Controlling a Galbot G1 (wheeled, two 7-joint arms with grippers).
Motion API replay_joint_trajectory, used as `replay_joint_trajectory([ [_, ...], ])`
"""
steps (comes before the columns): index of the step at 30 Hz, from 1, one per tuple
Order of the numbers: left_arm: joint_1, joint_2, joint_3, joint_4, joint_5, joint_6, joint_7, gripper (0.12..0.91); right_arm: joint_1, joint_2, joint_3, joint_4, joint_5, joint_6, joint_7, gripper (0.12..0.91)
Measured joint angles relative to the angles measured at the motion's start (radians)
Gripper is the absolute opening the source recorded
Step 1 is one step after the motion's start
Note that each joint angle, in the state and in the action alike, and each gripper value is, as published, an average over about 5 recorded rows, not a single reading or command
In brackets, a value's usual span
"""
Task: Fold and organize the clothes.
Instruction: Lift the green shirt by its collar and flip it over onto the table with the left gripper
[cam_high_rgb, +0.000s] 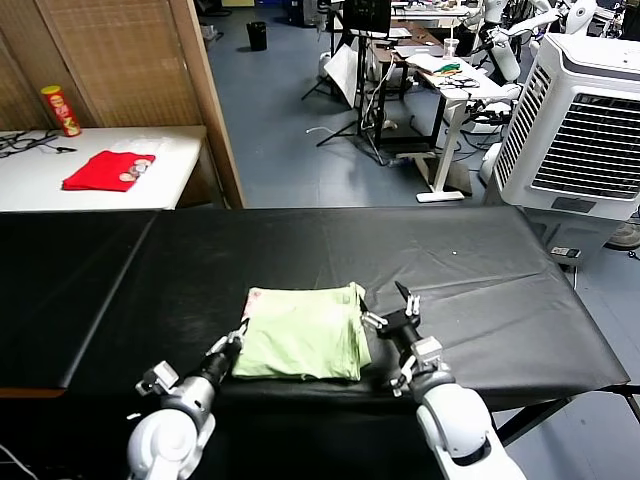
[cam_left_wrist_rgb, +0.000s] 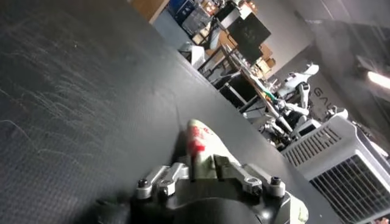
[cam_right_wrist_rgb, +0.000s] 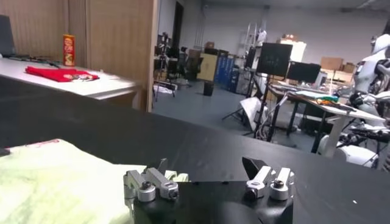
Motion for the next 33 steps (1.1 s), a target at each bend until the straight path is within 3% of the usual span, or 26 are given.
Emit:
replay_joint_trajectory([
  [5,0.002,0.015,-0.007,-0.027,0.121,-0.003,-0.013,0.134,-0.007,0.01,0.011,0.005,-0.028,-0.006,0.01,0.798],
  [8,-0.003,0.056,-0.023,-0.034,0.253,-0.014,-0.013,0.134,-0.011,0.018,0.017,0.006,-0.032,-0.007,0.012,0.798],
  [12,0.0,0.16,-0.064,-0.037,0.408,-0.03,-0.009,0.134,-0.013,0.025,0.016,0.005,-0.034,-0.006,0.012,0.798],
  [21,0.068,0.422,-0.217,-0.082,0.565,-0.039,-0.02,0.134,-0.013,0.038,0.005,-0.004,-0.04,-0.006,0.012,0.798],
  [27,0.087,0.479,-0.245,-0.158,0.58,-0.004,-0.068,0.134,-0.027,0.042,0.006,-0.002,-0.046,-0.003,0.011,0.798],
  [33,0.049,0.431,-0.152,-0.248,0.424,0.071,-0.159,0.134,-0.046,0.042,0.016,0.009,-0.059,-0.001,0.011,0.798],
])
